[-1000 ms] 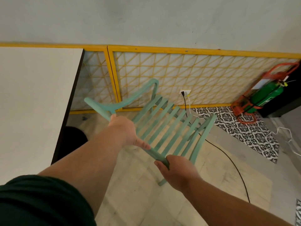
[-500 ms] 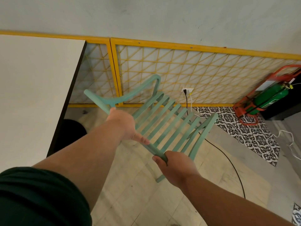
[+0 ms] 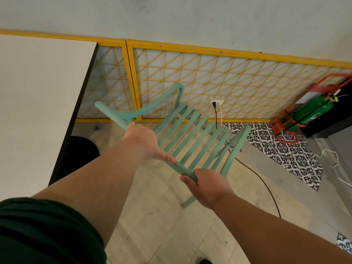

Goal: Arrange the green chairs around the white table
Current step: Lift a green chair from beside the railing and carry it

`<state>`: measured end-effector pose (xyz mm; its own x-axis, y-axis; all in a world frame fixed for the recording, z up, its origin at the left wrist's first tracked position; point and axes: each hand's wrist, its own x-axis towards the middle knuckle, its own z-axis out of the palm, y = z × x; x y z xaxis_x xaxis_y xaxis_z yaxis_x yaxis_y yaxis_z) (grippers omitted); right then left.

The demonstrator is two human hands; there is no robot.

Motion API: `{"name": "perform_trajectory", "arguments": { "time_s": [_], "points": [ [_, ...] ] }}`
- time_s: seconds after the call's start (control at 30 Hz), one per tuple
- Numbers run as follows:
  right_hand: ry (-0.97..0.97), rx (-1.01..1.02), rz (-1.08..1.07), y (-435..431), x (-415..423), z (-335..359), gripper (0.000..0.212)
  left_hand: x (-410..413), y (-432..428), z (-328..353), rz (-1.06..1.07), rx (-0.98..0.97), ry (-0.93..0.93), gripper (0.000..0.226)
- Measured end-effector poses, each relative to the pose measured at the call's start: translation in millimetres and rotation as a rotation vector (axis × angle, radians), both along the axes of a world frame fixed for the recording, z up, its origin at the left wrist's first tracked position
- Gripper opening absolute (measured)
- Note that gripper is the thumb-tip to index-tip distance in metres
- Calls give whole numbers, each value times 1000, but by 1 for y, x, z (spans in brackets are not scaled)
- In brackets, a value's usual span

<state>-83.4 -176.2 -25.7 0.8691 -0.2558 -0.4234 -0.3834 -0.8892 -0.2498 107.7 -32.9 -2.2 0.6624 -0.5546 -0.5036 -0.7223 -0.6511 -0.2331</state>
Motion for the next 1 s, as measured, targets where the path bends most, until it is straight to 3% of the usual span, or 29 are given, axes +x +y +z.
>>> {"name": "perform_trajectory", "arguments": {
  "time_s": [0.67,0.87,1.0],
  "points": [
    [60,-170,240,-85,-15,2,59,-79,-26,2,375,-131,78,119],
    [70,-201,291,-97,-11,-1,64,-83,-29,1,383,-126,78,117],
    [81,-193,294,-99,-11,-3,64,-73,-26,3,263,-128,151,112]
  ]
}}
